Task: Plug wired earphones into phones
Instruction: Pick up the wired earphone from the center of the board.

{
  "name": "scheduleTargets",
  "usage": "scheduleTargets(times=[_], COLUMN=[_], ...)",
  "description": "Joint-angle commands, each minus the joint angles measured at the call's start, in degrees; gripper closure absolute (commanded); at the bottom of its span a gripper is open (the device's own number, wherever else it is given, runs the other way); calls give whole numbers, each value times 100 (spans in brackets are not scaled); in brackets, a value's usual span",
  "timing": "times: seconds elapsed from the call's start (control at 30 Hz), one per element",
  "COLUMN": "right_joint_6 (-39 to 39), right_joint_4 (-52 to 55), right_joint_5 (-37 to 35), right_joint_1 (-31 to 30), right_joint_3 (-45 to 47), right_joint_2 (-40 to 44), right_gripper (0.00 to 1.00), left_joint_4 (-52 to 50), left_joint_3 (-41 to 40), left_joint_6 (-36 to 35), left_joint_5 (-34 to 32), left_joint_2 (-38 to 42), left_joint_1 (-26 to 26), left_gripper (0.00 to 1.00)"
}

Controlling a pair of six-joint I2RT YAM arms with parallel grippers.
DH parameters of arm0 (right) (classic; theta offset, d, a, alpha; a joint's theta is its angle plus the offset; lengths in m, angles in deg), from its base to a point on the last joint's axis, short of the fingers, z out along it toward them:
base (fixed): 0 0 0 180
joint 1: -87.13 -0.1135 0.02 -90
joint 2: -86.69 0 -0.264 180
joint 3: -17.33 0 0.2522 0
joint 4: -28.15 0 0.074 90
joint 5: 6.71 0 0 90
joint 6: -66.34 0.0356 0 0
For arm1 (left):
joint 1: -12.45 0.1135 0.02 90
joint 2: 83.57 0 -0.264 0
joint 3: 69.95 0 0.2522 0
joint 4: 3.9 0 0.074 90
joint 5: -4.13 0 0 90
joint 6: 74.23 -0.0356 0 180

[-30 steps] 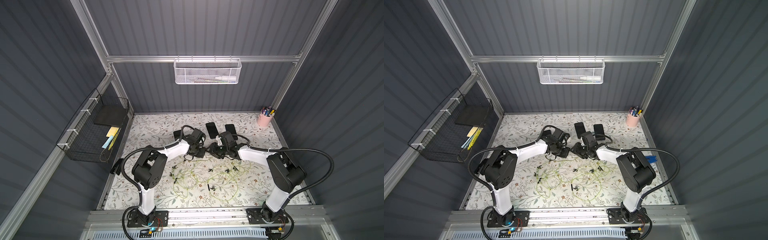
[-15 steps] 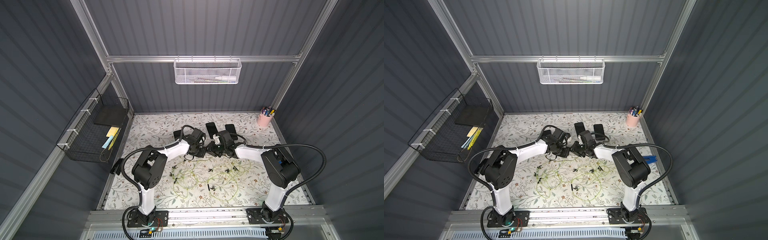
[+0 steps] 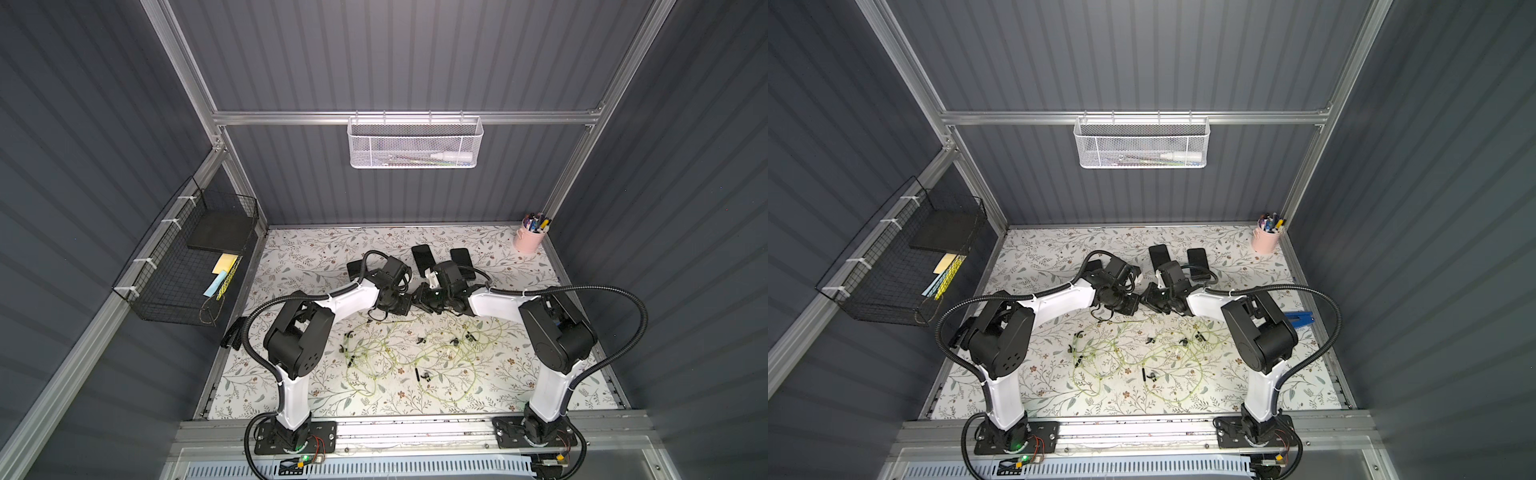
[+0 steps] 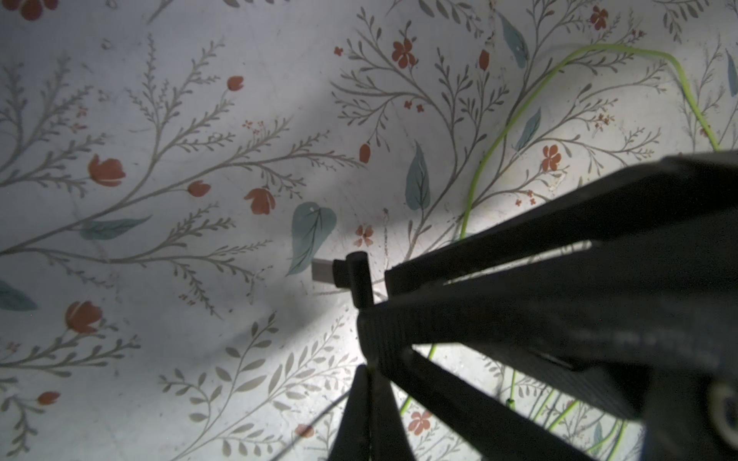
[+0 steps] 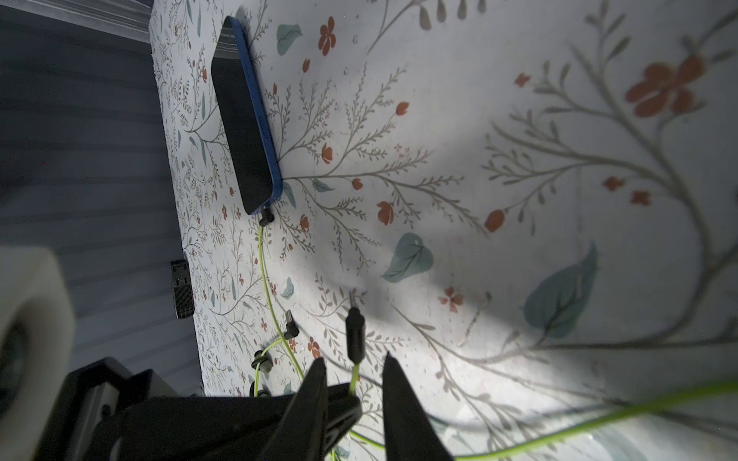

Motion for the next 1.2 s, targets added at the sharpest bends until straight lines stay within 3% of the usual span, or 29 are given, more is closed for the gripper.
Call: scheduleTargets(times=[0.0, 0.5, 0.87, 0.97, 1.03, 1.17], right_joint_6=[-141, -163, -195, -257, -344, -477], right_joint_4=[41, -77, -160, -152, -125, -389], right_joint_5=[39, 67, 61, 144, 277, 946], right_joint_1=[15, 61, 71, 95, 168, 456], right_joint_3=[-169, -198, -143, -128, -74, 186], right_joint_2=[-100, -247, -187, -131, -46, 172], right_gripper=[75, 79, 94, 98, 98, 99], left_joint_4=[-101, -128, -33, 172, 364, 1008], left_joint_3=[-62, -36, -140, -270, -391, -755], left_joint_6=[-111, -135, -99, -5, 151, 747], left_joint_5=[143, 165, 277, 581, 779, 1715], left_joint_2=[204, 223, 344, 506, 760, 1311], left_joint_1=[47, 47, 47, 127, 285, 961], left_gripper=[100, 100, 100, 63, 44, 32])
